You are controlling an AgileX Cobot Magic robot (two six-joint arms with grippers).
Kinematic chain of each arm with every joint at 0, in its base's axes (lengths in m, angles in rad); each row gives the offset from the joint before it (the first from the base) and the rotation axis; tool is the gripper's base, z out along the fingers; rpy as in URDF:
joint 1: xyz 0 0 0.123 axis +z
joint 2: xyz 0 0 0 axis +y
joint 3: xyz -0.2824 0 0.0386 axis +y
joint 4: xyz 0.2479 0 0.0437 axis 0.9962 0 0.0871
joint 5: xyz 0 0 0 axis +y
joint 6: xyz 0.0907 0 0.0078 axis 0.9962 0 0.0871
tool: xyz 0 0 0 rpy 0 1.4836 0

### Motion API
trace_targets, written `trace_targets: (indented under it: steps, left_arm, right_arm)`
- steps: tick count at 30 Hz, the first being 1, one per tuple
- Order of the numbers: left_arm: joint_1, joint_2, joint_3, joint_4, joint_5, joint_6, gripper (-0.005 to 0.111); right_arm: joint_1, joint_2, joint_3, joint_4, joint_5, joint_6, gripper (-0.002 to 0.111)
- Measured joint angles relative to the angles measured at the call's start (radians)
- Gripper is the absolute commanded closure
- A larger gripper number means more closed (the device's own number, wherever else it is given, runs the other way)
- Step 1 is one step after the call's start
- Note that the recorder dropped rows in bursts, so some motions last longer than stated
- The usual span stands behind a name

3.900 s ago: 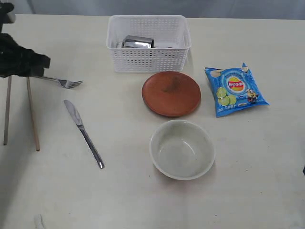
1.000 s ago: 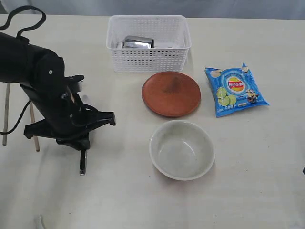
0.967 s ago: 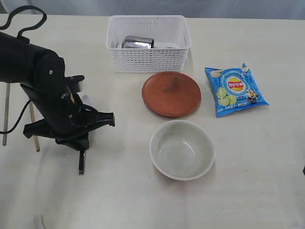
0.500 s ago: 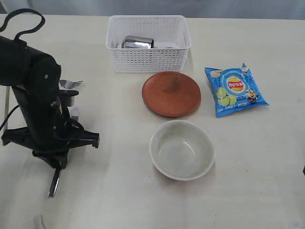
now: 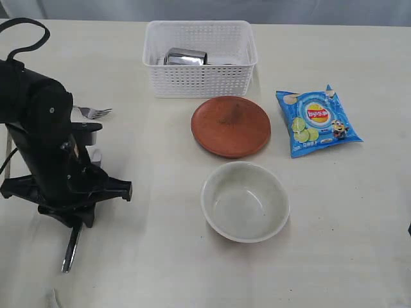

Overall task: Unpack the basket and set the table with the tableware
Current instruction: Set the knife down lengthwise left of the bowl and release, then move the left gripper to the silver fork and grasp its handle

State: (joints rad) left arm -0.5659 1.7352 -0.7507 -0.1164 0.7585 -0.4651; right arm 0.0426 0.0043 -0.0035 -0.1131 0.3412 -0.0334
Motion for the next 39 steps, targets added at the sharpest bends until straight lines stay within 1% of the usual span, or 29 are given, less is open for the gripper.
trace_targets:
  steps: [3,8,12,14,16,17,20,22,24,26,29,31,33,35,37,39]
  left_arm:
    - [0.0,0.0,0.0,-0.015,-0.026,0.0,0.076]
    - [0.0,-0.004,-0.028,0.025,-0.033,0.002,0.067]
    - [0.0,-0.042,-0.146,0.103,0.022,0.002,0.062]
    - [0.0,-0.06,-0.241,0.161,0.088,0.007,0.058]
    - [0.0,-0.062,-0.345,0.235,0.182,0.054,0.055]
    - [0.0,-0.059,-0.385,0.265,0.225,0.094,0.055]
    - [0.0,-0.04,-0.503,0.352,0.369,0.33,0.056]
    - [0.0,-0.024,-0.534,0.387,0.419,0.526,0.056]
    - [0.0,-0.014,-0.535,0.411,0.428,0.73,0.055]
    - [0.0,-0.007,-0.523,0.425,0.386,0.916,0.055]
    - [0.0,0.006,-0.484,0.474,0.254,1.179,0.055]
    - [0.018,0.031,-0.467,0.494,0.186,1.258,0.055]
    - [0.056,0.076,-0.462,0.507,0.144,1.296,0.055]
    - [0.11,0.126,-0.462,0.532,0.122,1.318,0.056]
    - [0.163,0.154,-0.462,0.537,0.082,1.35,0.059]
    - [0.218,0.161,-0.461,0.49,0.023,1.414,0.064]
  right_arm:
    - [0.0,0.0,0.0,0.0,0.0,0.0,0.109]
    - [0.0,0.0,0.0,0.0,0.0,0.0,0.109]
    - [0.0,0.0,0.0,0.0,0.0,0.0,0.109]
    - [0.0,0.0,0.0,0.0,0.0,0.0,0.109]
    - [0.0,0.0,0.0,0.0,0.0,0.0,0.109]
    - [0.0,0.0,0.0,0.0,0.0,0.0,0.109]
    - [0.0,0.0,0.0,0.0,0.0,0.0,0.109]
    - [0.0,0.0,0.0,0.0,0.0,0.0,0.109]
    - [0.0,0.0,0.0,0.0,0.0,0.0,0.109]
    - [0.0,0.0,0.0,0.0,0.0,0.0,0.109]
    - [0.0,0.0,0.0,0.0,0.0,0.0,0.109]
    - [0.0,0.0,0.0,0.0,0.0,0.0,0.109]
    - [0.0,0.0,0.0,0.0,0.0,0.0,0.109]
    - [0.0,0.0,0.0,0.0,0.0,0.0,0.109]
    - [0.0,0.0,0.0,0.0,0.0,0.0,0.109]
    - [0.0,0.0,0.0,0.0,0.0,0.0,0.109]
